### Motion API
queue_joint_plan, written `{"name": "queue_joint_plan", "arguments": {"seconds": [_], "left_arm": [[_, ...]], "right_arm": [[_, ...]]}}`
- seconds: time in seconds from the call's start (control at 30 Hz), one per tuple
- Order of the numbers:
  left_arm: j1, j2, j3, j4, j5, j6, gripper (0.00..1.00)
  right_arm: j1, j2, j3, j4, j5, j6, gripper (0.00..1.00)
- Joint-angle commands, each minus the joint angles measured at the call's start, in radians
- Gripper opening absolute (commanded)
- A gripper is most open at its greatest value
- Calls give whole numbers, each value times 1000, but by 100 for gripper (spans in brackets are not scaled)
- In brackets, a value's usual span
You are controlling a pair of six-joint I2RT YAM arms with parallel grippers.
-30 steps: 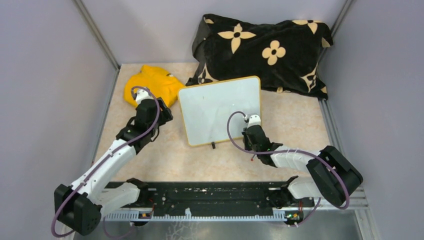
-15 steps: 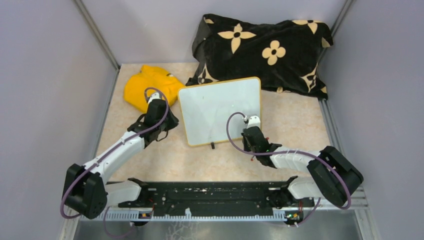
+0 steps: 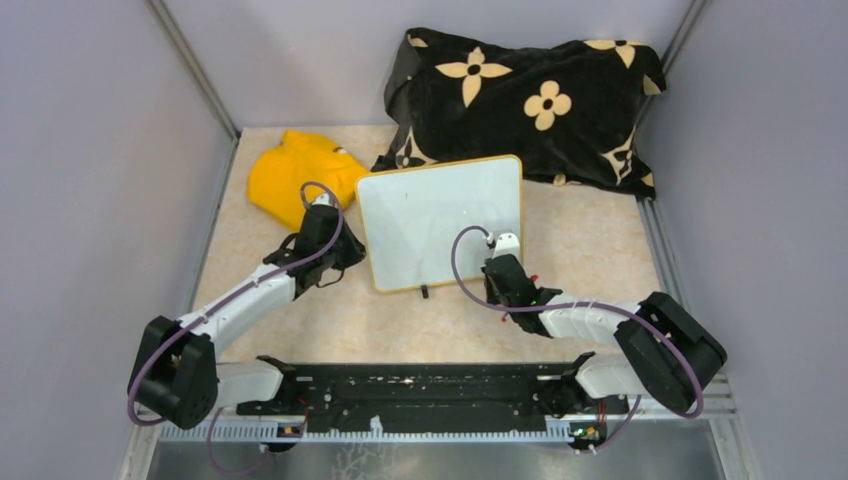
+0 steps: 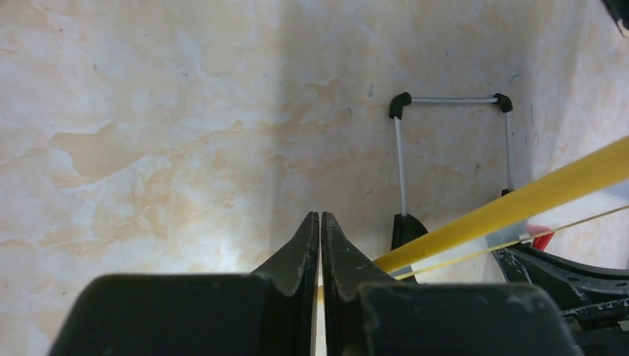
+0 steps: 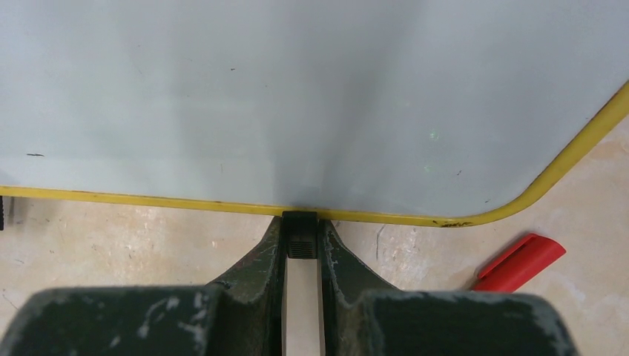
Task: Write a sentence on the whiteboard
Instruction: Move the whiteboard to the center of the board.
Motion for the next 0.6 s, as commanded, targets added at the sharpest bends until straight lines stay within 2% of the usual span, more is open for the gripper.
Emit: {"name": "queue_joint_plan", "arguments": {"seconds": [0.0, 0.3, 0.57], "left_arm": [[-13, 5, -25, 62, 50, -23, 7], [-30, 0, -57, 96, 71, -37, 0], [-44, -3, -78, 126, 88, -49, 0]], "right_arm": [[24, -11, 49, 29, -11, 35, 0], [37, 3, 69, 25, 2, 36, 0], [47, 12, 79, 22, 8, 37, 0]]}}
